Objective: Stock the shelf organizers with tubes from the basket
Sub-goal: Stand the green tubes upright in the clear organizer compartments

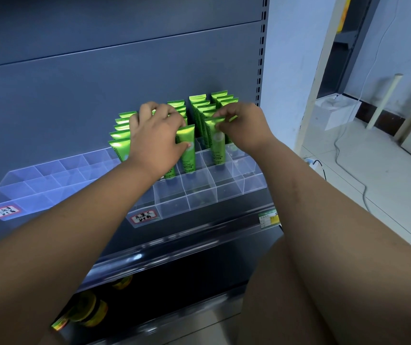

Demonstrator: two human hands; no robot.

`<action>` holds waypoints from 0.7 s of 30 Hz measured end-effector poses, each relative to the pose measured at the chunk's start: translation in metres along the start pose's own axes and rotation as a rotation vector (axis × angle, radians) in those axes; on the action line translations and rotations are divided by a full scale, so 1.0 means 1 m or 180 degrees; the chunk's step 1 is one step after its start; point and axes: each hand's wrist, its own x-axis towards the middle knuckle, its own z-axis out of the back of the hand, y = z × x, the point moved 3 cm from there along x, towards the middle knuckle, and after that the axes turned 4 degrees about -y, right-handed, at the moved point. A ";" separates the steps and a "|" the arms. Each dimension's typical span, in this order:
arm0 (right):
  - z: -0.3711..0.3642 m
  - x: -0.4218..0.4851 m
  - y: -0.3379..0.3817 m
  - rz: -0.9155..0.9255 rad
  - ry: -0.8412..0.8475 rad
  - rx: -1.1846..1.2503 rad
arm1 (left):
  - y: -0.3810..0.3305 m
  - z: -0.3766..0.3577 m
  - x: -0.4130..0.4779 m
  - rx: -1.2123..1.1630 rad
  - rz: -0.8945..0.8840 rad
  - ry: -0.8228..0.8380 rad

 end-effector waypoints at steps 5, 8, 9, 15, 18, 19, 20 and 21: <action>0.000 0.001 -0.002 -0.0076 -0.0023 0.0048 | 0.003 -0.001 -0.001 -0.0016 0.0052 0.0009; 0.000 0.001 -0.002 -0.0068 -0.0044 -0.0069 | 0.004 -0.001 -0.001 -0.0098 0.0097 -0.0056; 0.001 0.001 -0.001 -0.0054 -0.0045 -0.0108 | 0.004 0.000 -0.001 -0.0129 0.0108 -0.0088; 0.000 0.000 0.004 0.0096 -0.0037 -0.0254 | 0.006 0.003 0.002 -0.0191 -0.0013 -0.0222; 0.000 -0.001 0.006 0.0163 -0.0028 -0.0358 | 0.006 0.003 0.002 -0.0142 -0.0032 -0.0266; 0.000 -0.001 0.006 0.0199 -0.0028 -0.0408 | 0.005 0.003 0.002 -0.0119 -0.0018 -0.0265; 0.000 -0.001 0.007 0.0230 -0.0029 -0.0453 | 0.005 0.003 0.003 -0.0095 -0.0006 -0.0249; 0.000 0.000 0.007 0.0258 -0.0031 -0.0495 | 0.004 0.003 0.003 -0.0078 0.0004 -0.0219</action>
